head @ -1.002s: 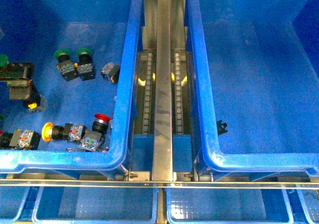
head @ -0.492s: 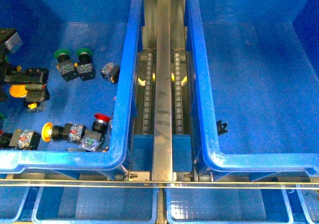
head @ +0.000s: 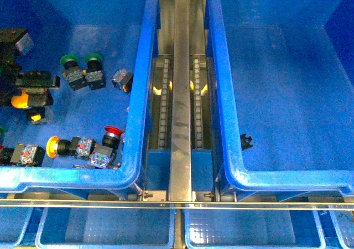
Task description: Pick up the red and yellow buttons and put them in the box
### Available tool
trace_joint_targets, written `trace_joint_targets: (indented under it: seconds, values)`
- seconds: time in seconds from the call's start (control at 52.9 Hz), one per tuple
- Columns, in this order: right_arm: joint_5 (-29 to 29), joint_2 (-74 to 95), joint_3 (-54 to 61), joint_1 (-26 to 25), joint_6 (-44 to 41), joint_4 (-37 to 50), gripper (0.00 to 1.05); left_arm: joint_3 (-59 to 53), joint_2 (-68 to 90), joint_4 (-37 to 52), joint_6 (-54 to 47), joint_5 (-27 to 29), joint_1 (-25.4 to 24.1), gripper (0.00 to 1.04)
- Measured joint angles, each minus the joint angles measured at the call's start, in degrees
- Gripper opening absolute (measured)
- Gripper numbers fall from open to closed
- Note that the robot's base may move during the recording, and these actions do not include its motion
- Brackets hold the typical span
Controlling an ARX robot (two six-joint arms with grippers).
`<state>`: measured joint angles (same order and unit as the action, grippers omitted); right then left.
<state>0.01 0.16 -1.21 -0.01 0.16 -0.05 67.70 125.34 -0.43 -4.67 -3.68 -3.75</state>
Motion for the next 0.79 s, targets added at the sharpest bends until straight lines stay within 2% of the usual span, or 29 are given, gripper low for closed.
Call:
trace_joint_targets:
  seconds: [0.113,0.151,0.321,0.397,0.624,0.794]
  values:
    - [0.0,0.0,0.0,0.0,0.0,0.0,0.98,0.0,0.3,0.0,0.1,-0.1,-0.2,0.35]
    - [0.0,0.0,0.0,0.0,0.0,0.0,0.98,0.0,0.3,0.0,0.4,-0.5,-0.3,0.34]
    - [0.0,0.0,0.0,0.0,0.0,0.0,0.98,-0.9,-0.7,2.4,4.4,-3.4,-1.2,0.33]
    - [0.0,0.0,0.0,0.0,0.0,0.0,0.98,-3.4,-4.5,5.5,11.1,-7.1,-2.1,0.33]
    - [0.0,0.0,0.0,0.0,0.0,0.0,0.98,-10.5,-16.3,7.6,26.8,-12.6,-4.1,0.33]
    - [0.0,0.0,0.0,0.0,0.0,0.0,0.98,-17.6,-22.4,9.1,39.4,-17.2,-2.3,0.33]
